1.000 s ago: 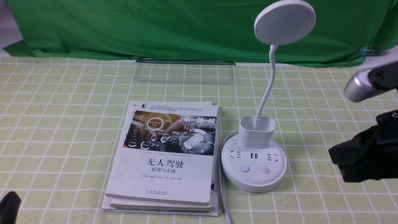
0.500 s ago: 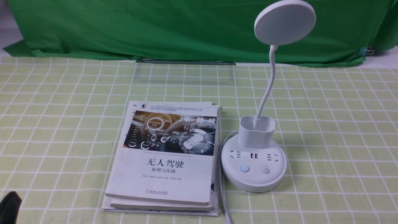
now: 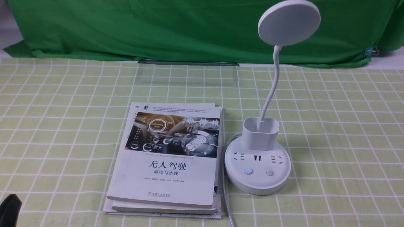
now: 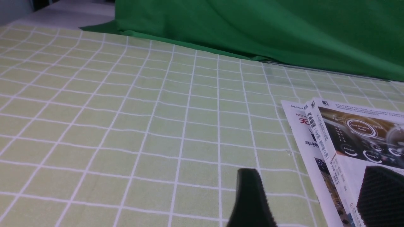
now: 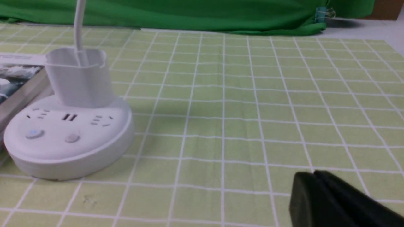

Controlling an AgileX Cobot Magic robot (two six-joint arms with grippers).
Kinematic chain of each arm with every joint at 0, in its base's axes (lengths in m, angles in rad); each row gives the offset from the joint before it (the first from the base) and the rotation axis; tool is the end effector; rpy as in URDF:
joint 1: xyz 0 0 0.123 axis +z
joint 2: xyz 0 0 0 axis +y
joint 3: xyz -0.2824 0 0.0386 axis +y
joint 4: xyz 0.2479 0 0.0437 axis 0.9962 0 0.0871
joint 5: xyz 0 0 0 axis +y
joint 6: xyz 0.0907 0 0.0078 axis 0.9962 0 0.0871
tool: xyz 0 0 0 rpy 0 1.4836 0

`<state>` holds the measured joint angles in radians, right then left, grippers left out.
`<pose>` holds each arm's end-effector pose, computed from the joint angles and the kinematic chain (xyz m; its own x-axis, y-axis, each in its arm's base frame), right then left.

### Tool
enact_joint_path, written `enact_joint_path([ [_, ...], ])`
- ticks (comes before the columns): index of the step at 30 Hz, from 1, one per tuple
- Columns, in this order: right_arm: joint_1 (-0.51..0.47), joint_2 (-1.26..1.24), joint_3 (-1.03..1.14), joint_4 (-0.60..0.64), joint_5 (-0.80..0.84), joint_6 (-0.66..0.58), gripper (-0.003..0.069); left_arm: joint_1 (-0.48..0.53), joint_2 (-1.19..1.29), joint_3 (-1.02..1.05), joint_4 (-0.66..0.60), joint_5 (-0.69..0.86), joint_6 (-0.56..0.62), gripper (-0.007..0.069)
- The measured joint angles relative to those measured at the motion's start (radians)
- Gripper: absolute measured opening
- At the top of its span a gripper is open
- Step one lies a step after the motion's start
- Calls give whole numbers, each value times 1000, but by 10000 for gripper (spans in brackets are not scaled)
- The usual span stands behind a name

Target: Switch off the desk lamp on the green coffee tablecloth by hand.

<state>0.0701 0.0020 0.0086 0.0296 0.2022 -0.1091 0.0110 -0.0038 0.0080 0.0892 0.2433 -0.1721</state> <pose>0.0562 0.0045 0.1917 -0.1184 -0.0885 -0.9890 -0.0857 0.9932 -0.0786 0.0554 0.0026 0.1886 -0.1554 -0.0871 -0.9840 -0.0456 0.9957 -0.0809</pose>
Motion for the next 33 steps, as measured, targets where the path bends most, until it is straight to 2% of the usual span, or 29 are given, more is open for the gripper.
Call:
enact_joint_path([
  [21, 0, 0, 0, 0, 37, 1, 55, 0, 0, 0, 0, 0, 0, 410],
  [33, 0, 0, 0, 0, 37, 1, 87, 0, 0, 0, 0, 0, 0, 410],
])
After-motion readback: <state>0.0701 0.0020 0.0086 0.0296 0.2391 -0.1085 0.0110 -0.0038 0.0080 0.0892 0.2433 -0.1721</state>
